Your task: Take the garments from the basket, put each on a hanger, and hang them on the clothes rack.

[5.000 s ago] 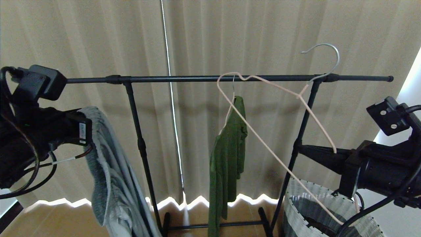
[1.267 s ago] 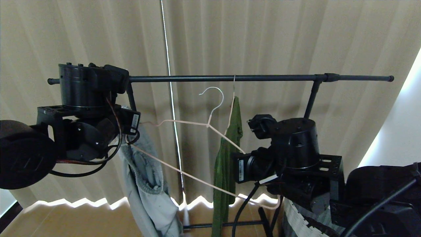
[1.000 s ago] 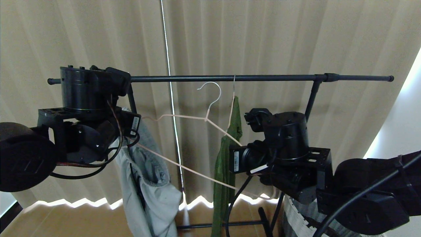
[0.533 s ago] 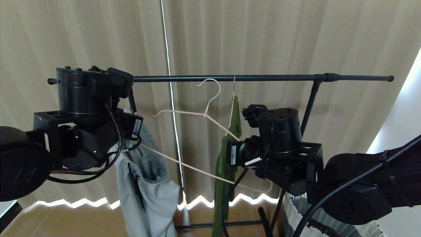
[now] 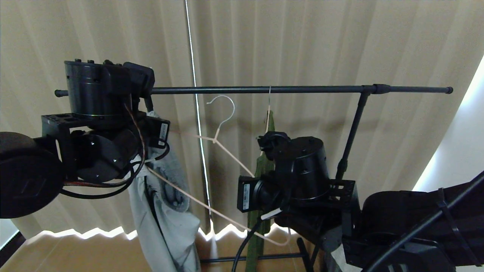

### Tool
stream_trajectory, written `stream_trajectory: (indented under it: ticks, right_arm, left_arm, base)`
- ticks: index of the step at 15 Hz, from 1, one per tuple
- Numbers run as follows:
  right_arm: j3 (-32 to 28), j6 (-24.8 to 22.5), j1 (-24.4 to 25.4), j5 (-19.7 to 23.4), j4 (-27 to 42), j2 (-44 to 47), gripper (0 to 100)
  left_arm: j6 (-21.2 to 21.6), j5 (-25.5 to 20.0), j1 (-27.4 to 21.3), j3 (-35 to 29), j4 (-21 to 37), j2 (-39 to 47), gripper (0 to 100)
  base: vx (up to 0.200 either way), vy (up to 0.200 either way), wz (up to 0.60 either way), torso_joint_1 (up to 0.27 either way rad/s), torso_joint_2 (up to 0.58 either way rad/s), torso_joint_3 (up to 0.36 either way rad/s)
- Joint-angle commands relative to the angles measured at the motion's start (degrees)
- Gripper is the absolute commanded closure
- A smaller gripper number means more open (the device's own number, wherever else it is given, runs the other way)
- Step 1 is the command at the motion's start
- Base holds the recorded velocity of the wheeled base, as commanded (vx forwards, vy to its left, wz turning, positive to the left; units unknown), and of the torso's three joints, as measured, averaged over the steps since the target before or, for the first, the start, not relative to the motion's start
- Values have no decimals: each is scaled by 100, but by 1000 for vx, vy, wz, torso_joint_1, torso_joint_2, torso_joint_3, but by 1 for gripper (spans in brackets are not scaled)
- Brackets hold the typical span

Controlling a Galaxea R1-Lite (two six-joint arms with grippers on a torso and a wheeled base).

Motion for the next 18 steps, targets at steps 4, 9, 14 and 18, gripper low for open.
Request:
stream_trajectory:
  ticks: [4, 9, 14, 18]
  right_arm:
    - [-222, 66, -145, -56, 250, 209, 100]
    - [-240, 137, -708, -355, 672, 209, 100]
    - [-530, 137, -1015, -478, 672, 341, 100]
    - [-723, 119, -998, -514, 654, 482, 100]
  left_arm:
    - [-44, 0, 51, -37, -5, 71, 100]
    - [-9, 0, 359, -19, 4, -8, 100]
    - [8, 0, 183, 51, 373, -175, 100]
    - [-27, -9, -256, 7, 417, -122, 100]
  base:
    - [0, 0, 0, 0, 0, 0]
    - [0, 0, 0, 0, 0, 0]
    - [0, 0, 0, 0, 0, 0]
    - [0, 0, 0, 0, 0, 0]
